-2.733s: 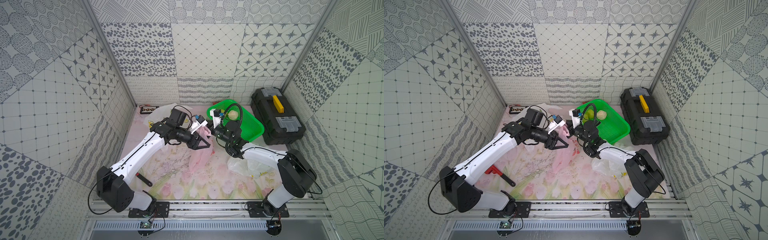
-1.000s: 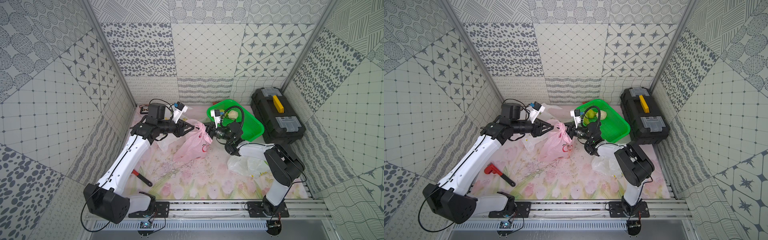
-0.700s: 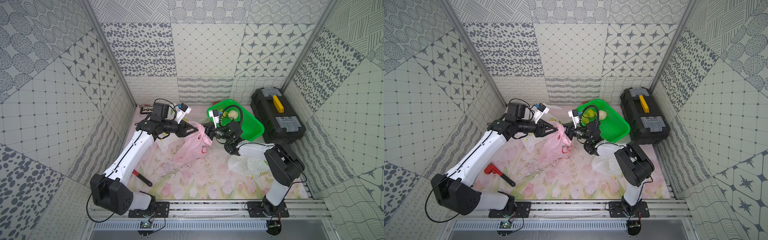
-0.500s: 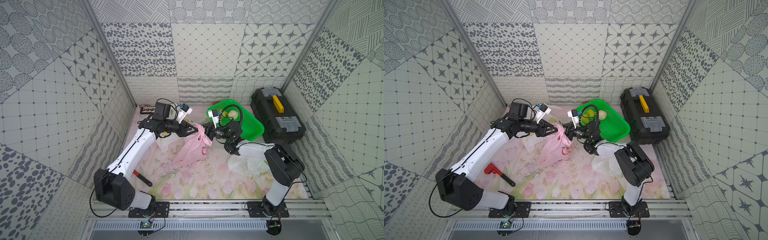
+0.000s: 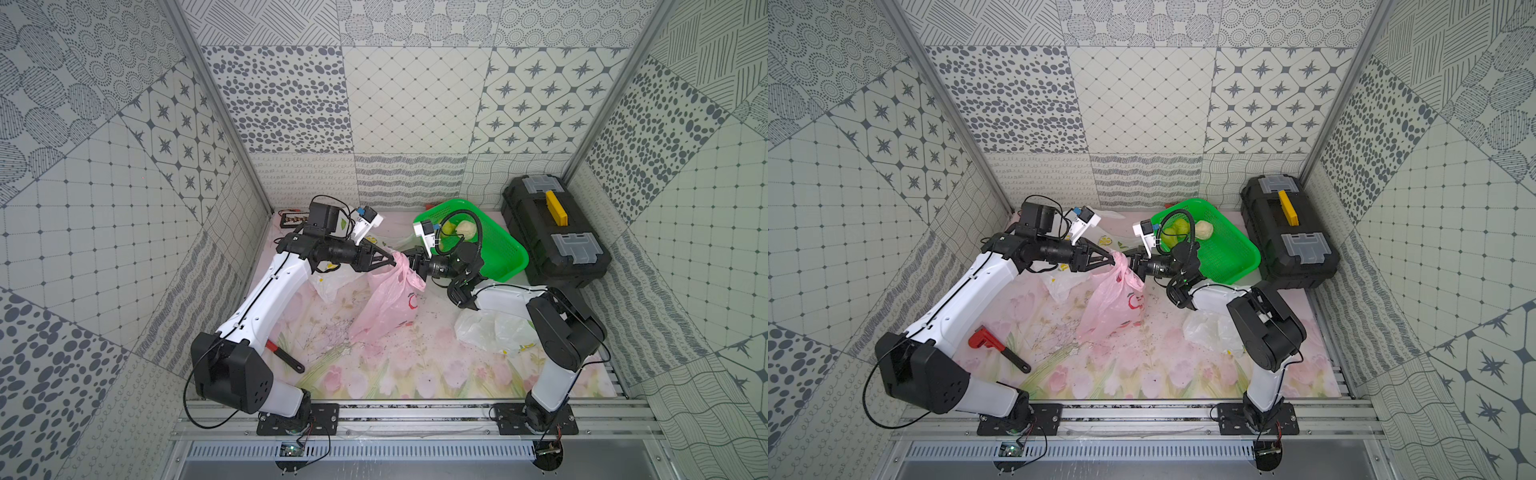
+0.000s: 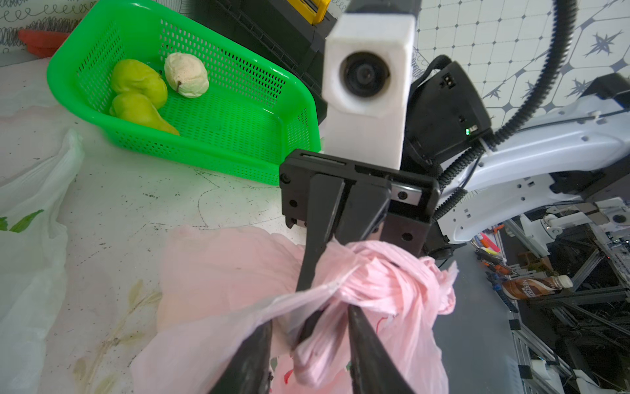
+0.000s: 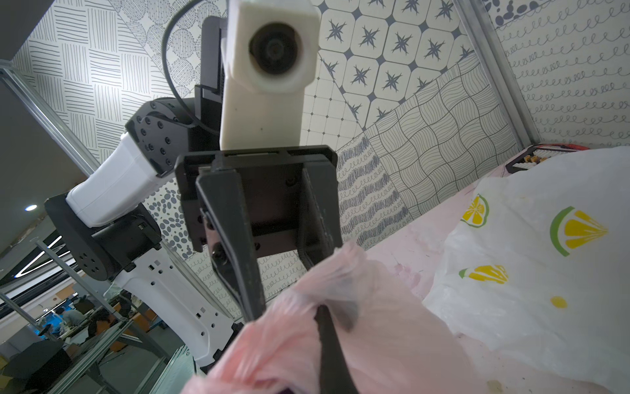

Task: Place the pears into plastic bags & tie knots
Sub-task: Tie the plastic bag at the center of the board.

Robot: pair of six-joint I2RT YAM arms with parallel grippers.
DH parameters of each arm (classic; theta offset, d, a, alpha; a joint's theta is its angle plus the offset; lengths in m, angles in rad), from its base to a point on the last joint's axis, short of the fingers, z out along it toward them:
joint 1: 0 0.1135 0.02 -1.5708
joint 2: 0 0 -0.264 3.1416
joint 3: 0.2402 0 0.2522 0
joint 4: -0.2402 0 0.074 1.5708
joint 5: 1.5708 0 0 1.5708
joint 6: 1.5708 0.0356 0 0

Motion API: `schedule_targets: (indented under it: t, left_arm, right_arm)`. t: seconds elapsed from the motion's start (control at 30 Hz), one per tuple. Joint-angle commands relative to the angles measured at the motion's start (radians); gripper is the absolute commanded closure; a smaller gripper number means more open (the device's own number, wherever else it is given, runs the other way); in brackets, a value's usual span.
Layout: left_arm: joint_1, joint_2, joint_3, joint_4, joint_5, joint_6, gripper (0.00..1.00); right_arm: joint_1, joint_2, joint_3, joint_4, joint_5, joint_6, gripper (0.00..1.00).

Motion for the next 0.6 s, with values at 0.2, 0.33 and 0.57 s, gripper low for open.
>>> schedule_targets:
  t: [0.2,0.33,0.57]
  left_arm:
    - [0.012,0.002,0.006,-0.062,0.106,0.054,0.97]
    - [0.013,-0.001,0.009,-0.062,0.105,0.055,1.0]
    - [0.018,-0.005,0.007,-0.029,0.025,-0.005,1.0]
  right_arm:
    - [0.004,0.018,0.043,0.032,-0.026,0.016,0.94]
    - [0.003,0.005,0.029,0.006,-0.012,0.017,0.87]
    - [0.002,-0.141,-0.088,-0.171,0.099,-0.039,0.53]
